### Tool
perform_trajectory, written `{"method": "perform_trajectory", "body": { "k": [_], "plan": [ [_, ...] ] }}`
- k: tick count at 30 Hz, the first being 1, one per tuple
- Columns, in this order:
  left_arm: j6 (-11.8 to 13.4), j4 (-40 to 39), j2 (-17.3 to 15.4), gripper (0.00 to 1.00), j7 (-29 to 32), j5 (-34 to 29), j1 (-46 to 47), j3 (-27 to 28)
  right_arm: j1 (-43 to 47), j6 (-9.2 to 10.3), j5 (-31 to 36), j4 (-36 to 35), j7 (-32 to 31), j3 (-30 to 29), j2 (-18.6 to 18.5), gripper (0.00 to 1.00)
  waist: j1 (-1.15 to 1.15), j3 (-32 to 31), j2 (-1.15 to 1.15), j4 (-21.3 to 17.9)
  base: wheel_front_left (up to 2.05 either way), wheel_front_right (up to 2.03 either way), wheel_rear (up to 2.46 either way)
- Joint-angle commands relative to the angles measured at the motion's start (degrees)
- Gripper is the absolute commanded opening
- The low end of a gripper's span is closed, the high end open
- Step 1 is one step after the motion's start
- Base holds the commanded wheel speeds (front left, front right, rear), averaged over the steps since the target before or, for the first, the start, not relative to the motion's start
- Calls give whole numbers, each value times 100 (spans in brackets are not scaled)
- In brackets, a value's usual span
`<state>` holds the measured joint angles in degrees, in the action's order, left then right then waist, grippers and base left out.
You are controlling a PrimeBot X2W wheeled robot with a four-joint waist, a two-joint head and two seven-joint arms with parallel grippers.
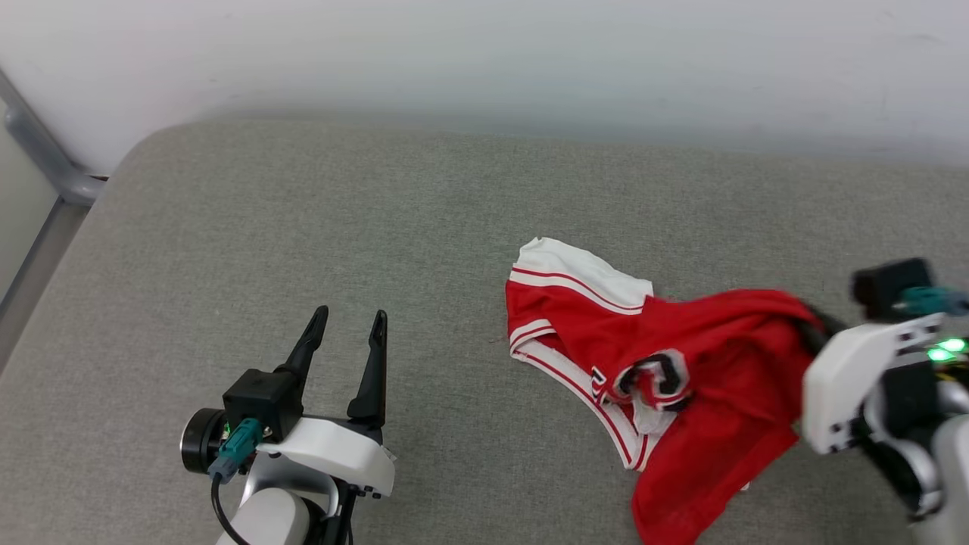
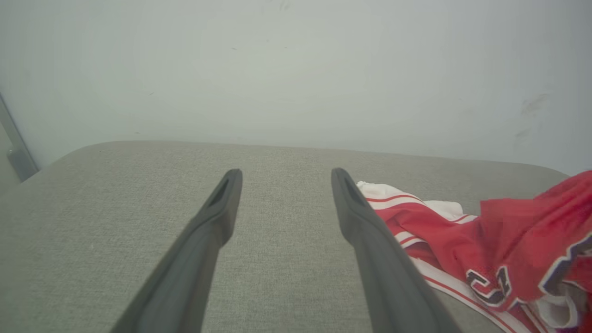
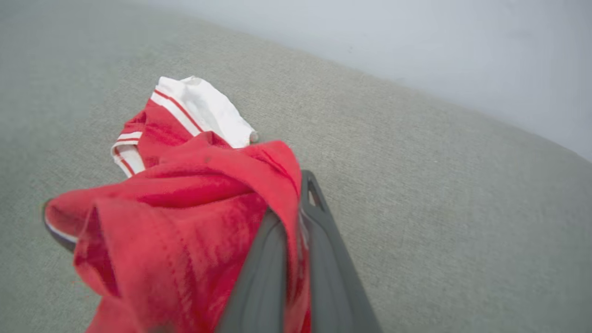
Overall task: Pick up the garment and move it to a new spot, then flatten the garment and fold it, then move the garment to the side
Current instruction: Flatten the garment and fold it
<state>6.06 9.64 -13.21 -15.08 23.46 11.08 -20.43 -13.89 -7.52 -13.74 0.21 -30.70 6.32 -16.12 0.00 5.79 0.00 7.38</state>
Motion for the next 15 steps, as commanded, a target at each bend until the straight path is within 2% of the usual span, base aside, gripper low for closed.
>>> {"method": "perform_trajectory", "body": {
  "k": [1,6,11,15],
  "plan": [
    [-37,5,35,100,-12,-19,-1,10,-48,6,84,72,64,-280,0,0,0,-2,0,-31,0,0,0],
    [-67,20,60,100,-12,-42,-23,85,211,6,277,396,73,-1538,100,0,0,47,0,-105,0,0,0],
    [-100,61,96,100,-12,-73,34,126,379,5,366,1006,238,-2731,201,0,0,189,0,-97,0,0,0],
    [-137,77,115,100,-12,-83,98,171,460,5,376,1638,561,-3183,288,0,0,311,0,-66,0,0,0]
  ]
}}
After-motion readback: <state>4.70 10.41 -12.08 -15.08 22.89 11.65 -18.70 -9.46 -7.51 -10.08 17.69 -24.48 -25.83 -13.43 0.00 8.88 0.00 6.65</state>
